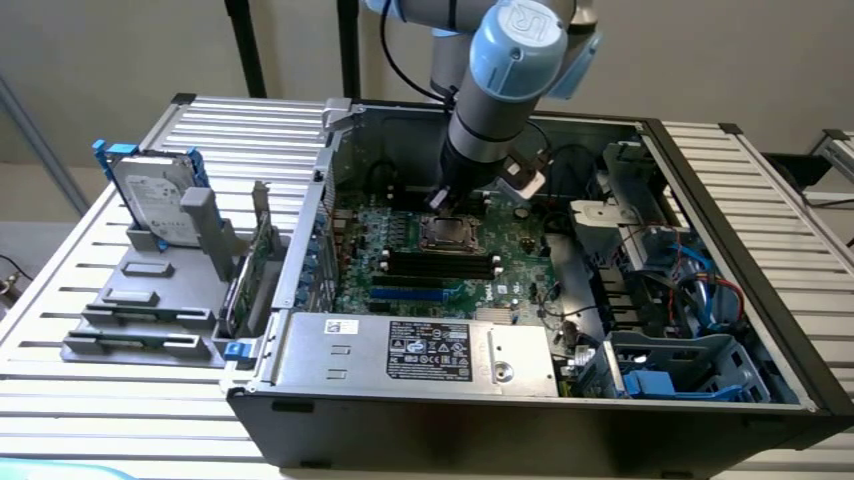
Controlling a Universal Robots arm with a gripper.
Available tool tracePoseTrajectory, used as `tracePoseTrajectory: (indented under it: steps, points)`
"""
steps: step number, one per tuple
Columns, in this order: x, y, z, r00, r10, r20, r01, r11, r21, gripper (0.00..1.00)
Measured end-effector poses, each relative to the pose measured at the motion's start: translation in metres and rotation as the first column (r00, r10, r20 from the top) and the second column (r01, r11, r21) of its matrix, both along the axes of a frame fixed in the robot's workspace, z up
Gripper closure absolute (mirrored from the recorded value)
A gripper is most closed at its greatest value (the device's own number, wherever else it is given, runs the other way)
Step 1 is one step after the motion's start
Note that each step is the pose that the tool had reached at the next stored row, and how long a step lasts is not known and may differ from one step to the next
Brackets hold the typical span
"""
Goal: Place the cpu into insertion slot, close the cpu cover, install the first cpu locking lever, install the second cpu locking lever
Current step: 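Install the first cpu locking lever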
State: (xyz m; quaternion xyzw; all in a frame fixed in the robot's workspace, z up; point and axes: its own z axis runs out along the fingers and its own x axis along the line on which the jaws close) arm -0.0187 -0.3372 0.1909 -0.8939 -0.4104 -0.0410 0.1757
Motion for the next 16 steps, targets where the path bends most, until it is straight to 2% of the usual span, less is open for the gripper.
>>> tracePoseTrajectory:
  steps: [6, 16]
  points:
    - [0.0021, -0.0006, -0.0001, 0.9999, 0.015, -0.0016, -0.015, 0.9999, 0.0012, 0.89]
    - [0.0047, -0.0034, 0.0001, 0.9998, 0.015, -0.0115, -0.015, 0.9999, 0.0059, 0.89]
